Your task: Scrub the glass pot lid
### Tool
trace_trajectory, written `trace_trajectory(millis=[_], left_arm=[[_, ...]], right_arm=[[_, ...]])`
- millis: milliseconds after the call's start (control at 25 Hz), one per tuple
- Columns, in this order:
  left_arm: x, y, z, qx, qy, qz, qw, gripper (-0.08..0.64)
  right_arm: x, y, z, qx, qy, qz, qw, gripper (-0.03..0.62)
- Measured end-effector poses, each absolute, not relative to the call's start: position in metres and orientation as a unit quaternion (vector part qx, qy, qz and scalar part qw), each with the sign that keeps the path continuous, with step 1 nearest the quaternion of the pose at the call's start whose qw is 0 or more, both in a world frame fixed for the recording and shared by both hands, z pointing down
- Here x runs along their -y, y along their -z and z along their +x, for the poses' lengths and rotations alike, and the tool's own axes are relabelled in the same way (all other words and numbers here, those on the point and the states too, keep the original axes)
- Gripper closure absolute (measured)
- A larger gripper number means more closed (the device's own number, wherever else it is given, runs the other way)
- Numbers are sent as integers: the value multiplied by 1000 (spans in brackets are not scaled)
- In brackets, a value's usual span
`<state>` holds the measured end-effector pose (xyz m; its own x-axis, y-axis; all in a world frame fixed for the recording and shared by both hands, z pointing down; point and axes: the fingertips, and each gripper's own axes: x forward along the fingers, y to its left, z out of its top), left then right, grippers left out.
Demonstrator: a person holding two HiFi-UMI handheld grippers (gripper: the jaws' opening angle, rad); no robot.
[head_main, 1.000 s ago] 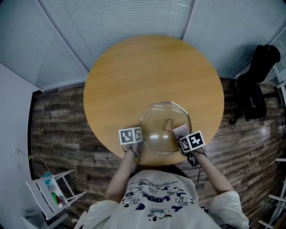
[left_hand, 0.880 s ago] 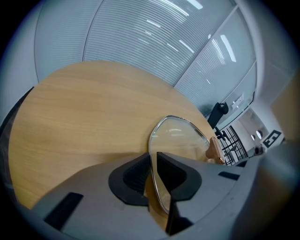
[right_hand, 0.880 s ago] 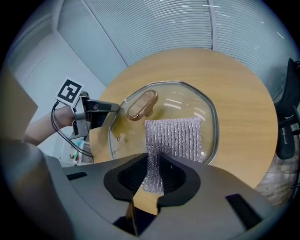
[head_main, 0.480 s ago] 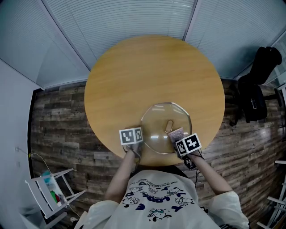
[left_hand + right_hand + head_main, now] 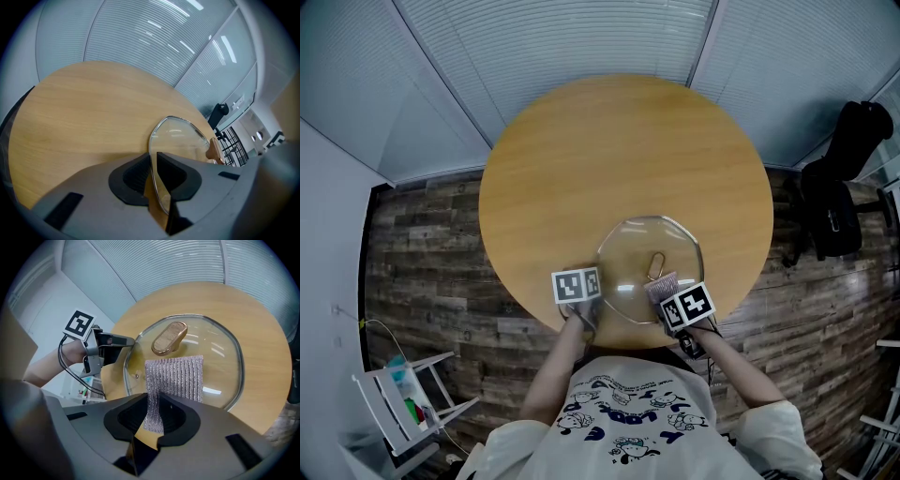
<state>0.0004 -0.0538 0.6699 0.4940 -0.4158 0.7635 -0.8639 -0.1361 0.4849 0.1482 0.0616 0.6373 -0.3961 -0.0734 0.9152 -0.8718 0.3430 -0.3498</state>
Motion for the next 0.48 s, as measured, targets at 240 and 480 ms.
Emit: trace_trajectory(millis=[240,480], left_arm=[[56,-668,1,446,-232,718,482,503],[56,-669,1,446,-231,717,483,503]], right_arm=[[-62,-636,139,698,-467,332,430,517],[-63,-638,132,700,-469,323,431,517]])
